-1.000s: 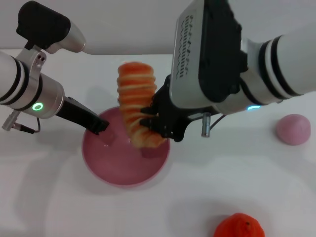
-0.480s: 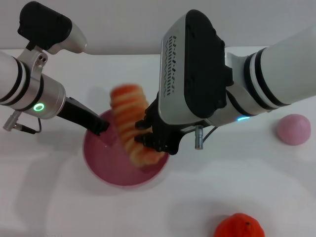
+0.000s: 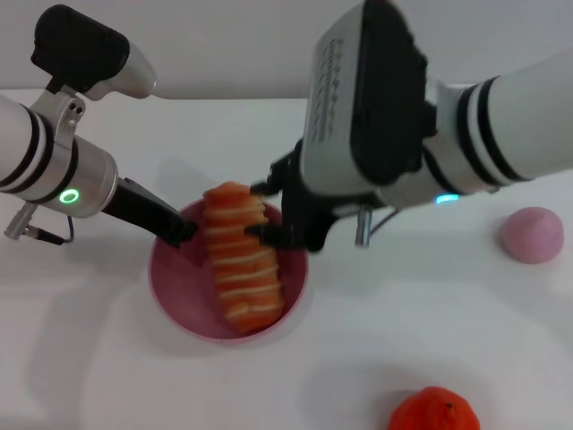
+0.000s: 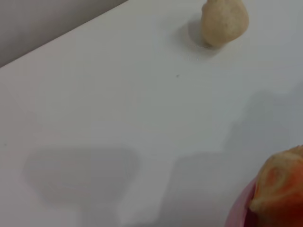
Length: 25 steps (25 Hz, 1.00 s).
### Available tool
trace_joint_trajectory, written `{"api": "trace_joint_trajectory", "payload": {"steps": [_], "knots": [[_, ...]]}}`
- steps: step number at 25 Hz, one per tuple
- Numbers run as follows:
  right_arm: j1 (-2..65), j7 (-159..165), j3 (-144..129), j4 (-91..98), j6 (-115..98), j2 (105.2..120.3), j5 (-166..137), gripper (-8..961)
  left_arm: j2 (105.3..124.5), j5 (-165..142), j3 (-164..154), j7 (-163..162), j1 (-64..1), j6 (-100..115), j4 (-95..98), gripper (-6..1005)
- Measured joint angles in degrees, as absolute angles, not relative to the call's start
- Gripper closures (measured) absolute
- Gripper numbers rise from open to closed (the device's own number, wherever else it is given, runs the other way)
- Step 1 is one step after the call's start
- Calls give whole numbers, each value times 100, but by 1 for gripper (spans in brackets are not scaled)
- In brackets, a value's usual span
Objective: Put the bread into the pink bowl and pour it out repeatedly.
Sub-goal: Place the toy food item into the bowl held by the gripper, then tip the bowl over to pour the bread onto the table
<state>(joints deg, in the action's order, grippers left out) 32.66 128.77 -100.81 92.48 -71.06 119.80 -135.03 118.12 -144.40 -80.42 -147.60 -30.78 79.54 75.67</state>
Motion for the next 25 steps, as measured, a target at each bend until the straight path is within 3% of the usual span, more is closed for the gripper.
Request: {"api": "trace_joint_trajectory", "payload": {"steps": [6,13,19,25], "knots": [[2791,12534,-9460,9301,-6082,11979,-12934,529,11812,-14440,-8049,-14756,-3051,7936,7568,958],[1645,9483,-8999,9093,-5417,11940,-9284,530,11819,-14440,-8184,-14774,-3025,7905,7568,958],[379,7200,-8847,8974,-6049,11942,-6792,530,11830,-14440,-8286,-14787,-3057,7900,7610,957],[6,6790,-8546,8523,-6478,11929,-6292,529,11838,-14388,-8695,-14853,-3162,7572,7690,957]]}}
